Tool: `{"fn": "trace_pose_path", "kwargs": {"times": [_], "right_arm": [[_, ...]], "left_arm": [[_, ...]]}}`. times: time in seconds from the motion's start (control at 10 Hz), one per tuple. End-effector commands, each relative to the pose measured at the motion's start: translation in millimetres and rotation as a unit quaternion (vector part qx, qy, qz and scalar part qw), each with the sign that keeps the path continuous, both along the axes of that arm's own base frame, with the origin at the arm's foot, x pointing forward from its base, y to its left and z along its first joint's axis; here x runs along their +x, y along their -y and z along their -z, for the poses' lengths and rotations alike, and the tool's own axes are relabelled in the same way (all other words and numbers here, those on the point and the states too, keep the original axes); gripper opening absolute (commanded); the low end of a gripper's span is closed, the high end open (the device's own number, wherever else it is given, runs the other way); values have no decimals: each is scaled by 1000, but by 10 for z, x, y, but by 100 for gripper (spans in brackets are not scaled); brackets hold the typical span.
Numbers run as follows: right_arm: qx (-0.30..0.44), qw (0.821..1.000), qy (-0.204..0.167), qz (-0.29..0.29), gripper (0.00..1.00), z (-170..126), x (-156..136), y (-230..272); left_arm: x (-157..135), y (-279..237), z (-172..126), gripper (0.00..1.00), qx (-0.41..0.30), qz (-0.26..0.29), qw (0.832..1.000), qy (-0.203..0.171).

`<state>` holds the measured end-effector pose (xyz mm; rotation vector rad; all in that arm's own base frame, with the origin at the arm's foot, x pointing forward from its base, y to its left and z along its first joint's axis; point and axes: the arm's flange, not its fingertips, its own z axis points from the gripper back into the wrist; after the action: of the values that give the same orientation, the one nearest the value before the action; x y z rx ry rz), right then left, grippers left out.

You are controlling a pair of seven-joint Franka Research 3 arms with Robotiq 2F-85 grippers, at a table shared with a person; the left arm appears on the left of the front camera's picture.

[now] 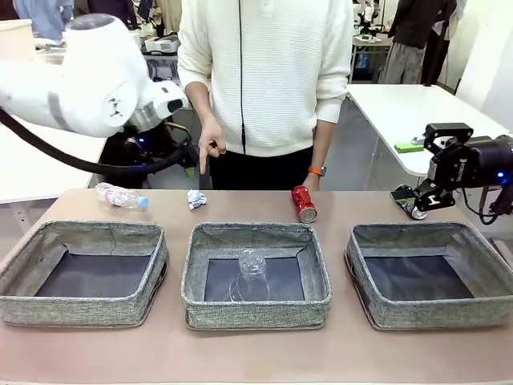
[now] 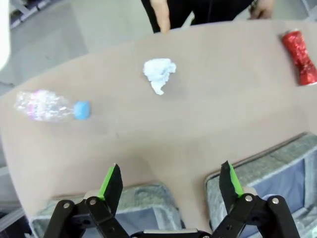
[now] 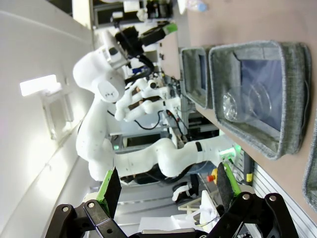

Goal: Sort the waste into the appropriate baskets.
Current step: Pick up the waste item pointed out by the person.

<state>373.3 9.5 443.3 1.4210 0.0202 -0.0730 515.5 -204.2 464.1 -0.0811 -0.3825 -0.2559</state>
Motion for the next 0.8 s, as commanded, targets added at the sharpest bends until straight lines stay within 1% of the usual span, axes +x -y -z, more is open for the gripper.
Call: {"fn": "trace_pose_path", "kwargs": {"times": [0.0, 0.2, 0.3, 0.4, 0.6, 0.7], "right_arm": [[4, 1000, 3, -4, 100, -37, 26, -4], [4, 1000, 3, -4, 100, -37, 26, -4], [4, 1000, 3, -4, 100, -37, 26, -4], [4, 1000, 3, -4, 100, -37, 26, -4], [4, 1000, 3, -4, 100, -37, 26, -4], [4, 1000, 3, -4, 100, -37, 26, -4]], "left_arm": [[315, 158, 112, 100, -6, 2, 999, -35], [700, 194, 472, 100, -8, -23, 999, -32], [860, 161, 621, 100, -12, -31, 999, -36], [973, 152, 753, 100, -16, -40, 999, -23], [1180, 193, 963, 100, -20, -42, 999, 0], [1261, 221, 1053, 100, -14, -44, 999, 0]]}}
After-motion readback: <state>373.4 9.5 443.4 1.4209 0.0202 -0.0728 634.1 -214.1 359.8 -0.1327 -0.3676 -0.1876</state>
